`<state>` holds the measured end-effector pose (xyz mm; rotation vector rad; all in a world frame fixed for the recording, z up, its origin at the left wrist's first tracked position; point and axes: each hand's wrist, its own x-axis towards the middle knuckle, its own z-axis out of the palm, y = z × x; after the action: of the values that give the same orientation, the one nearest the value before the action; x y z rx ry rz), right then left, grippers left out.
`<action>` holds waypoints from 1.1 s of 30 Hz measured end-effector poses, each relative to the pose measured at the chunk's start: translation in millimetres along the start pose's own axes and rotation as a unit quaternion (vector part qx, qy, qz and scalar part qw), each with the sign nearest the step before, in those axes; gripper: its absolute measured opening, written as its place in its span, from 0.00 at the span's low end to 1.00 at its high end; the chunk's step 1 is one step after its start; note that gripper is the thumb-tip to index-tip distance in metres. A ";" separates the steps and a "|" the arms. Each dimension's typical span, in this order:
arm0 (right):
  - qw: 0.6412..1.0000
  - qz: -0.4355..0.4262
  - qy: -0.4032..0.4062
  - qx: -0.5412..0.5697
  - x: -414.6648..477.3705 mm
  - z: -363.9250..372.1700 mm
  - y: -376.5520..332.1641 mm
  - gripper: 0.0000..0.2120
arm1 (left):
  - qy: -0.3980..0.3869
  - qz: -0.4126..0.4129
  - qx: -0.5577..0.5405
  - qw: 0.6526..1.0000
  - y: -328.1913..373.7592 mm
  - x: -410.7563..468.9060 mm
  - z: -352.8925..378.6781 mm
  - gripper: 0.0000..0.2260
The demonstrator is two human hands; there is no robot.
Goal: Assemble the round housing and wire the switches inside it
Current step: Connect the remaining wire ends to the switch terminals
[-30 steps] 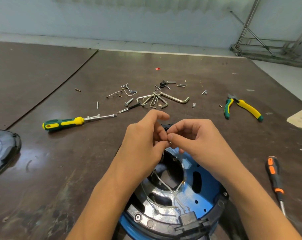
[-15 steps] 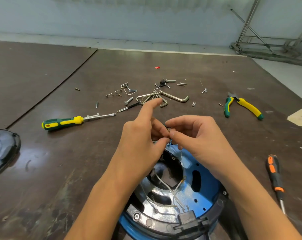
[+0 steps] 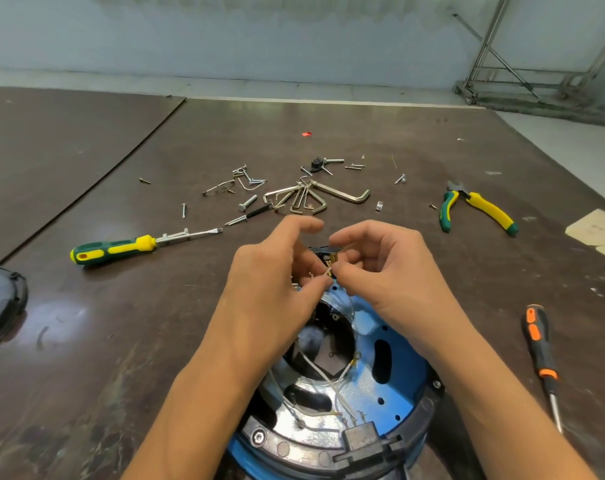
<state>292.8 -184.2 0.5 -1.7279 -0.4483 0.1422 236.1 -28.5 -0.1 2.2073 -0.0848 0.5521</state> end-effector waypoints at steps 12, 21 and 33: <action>0.956 -0.056 0.024 -0.287 10.0 -10.1 -3.7 0.12 | -0.019 -0.076 0.173 0.982 0.9 -2.7 -2.8 0.03; 0.915 -0.067 -0.141 -0.373 18.8 -3.2 -1.5 0.39 | 0.011 -0.092 0.145 0.985 -1.3 -0.8 -0.9 0.20; 0.923 -0.131 -0.102 -0.348 23.8 1.3 9.4 0.09 | 0.018 -0.082 0.098 0.992 0.3 -2.1 -0.4 0.28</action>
<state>316.2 -175.5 -5.3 -2.3342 -0.9660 -0.0416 234.0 -28.7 -0.6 2.3668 0.1760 0.5262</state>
